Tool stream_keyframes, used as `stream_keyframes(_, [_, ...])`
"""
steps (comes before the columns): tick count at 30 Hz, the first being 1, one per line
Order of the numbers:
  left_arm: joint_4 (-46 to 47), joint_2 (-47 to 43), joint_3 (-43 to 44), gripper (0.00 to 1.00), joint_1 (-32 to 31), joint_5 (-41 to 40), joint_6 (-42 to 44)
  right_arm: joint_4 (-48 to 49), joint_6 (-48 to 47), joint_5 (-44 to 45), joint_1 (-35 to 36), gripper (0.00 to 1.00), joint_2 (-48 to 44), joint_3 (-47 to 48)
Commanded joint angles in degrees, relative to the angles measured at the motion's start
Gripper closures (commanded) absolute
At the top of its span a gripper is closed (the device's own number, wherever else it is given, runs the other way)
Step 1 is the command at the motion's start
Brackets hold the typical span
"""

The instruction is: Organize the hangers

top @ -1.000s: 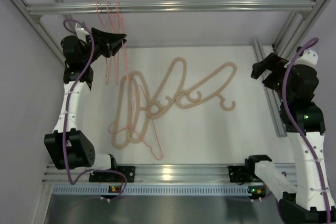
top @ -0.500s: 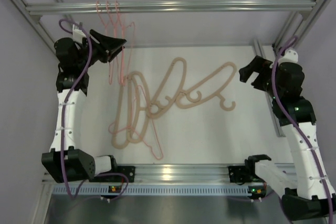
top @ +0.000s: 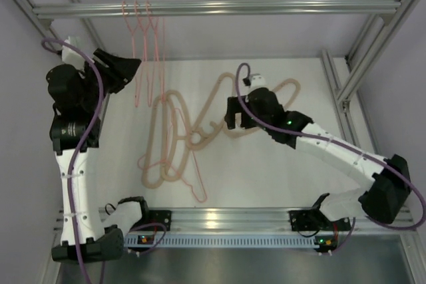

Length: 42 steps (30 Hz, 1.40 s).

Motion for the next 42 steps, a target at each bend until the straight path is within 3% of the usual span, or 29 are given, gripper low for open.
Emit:
stream_keyframes(1, [-4.2, -5.4, -1.1, 0.44, 0.0, -9.3, 3.9, 7.5, -1.5, 6.0, 12.5, 0.06, 6.4, 3.0])
stream_keyframes(7, [-4.9, -6.4, -3.3, 0.44, 0.0, -9.3, 3.2, 8.8, -4.1, 8.2, 23.4, 0.12, 21.3, 10.9])
stream_keyframes(17, [-6.1, -7.2, -2.9, 0.44, 0.0, -9.9, 3.6, 14.5, -6.1, 1.1, 27.1, 0.32, 32.8, 16.3])
stream_keyframes(25, [-6.2, -7.4, -2.7, 0.44, 0.0, -10.1, 3.5, 13.8, -6.3, 0.8, 28.8, 0.46, 40.7, 22.1])
stream_keyframes(29, [-6.2, -7.2, -2.7, 0.44, 0.0, -9.9, 3.6, 13.7, -6.1, -0.6, 29.0, 0.60, 43.3, 23.0])
stream_keyframes(42, [-6.2, -7.2, -3.2, 0.45, 0.0, -9.8, 3.9, 13.7, -6.2, -1.9, 29.5, 0.62, 48.8, 24.8])
